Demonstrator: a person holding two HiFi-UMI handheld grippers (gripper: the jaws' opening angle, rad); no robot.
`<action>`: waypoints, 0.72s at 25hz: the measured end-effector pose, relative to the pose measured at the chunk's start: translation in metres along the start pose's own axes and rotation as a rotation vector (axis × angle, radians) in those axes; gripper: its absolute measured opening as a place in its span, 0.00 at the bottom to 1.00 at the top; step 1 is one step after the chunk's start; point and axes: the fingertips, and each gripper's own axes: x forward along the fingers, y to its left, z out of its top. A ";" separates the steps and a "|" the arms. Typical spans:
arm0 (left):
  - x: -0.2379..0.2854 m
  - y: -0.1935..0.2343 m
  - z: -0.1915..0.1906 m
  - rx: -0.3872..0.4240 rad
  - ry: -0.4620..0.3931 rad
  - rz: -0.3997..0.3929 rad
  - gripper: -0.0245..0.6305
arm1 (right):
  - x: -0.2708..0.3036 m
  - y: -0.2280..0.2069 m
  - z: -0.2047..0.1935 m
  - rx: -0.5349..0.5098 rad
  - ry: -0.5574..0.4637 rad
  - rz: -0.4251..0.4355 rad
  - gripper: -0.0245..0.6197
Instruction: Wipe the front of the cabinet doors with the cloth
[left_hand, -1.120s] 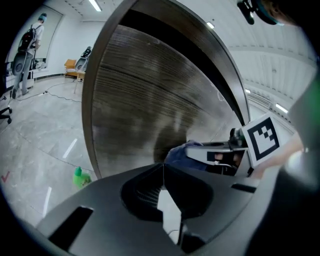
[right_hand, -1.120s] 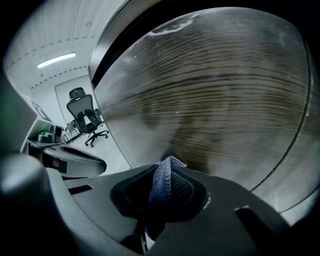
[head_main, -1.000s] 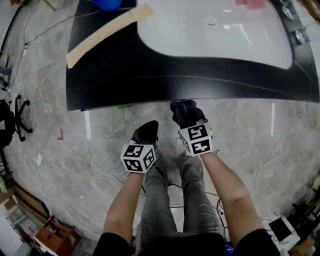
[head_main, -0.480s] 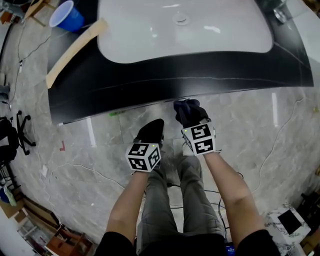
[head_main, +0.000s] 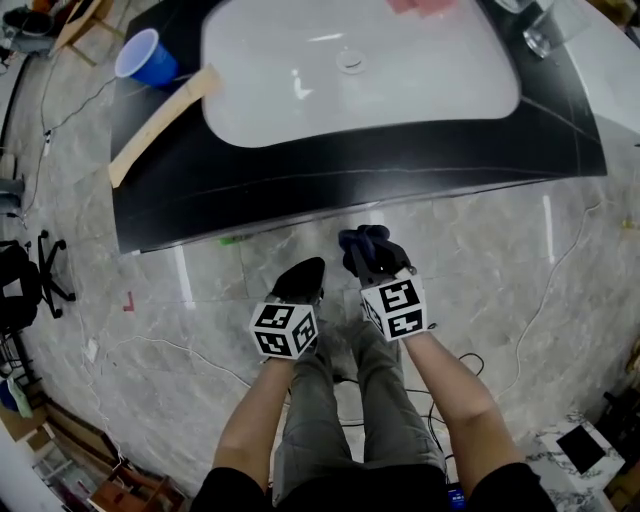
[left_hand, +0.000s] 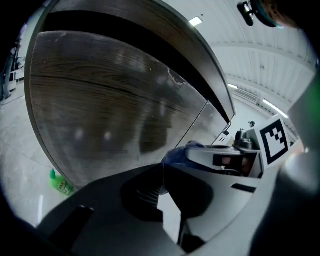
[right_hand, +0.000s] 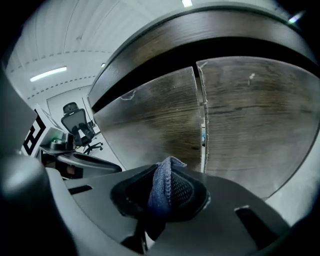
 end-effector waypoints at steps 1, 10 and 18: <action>-0.004 -0.002 0.002 -0.001 -0.002 0.000 0.06 | -0.005 0.004 0.002 0.005 -0.001 0.004 0.12; -0.046 -0.040 0.033 -0.014 -0.038 -0.017 0.06 | -0.061 0.034 0.038 0.031 -0.029 0.049 0.12; -0.075 -0.073 0.055 0.015 -0.045 -0.031 0.06 | -0.105 0.041 0.075 0.011 -0.061 0.058 0.12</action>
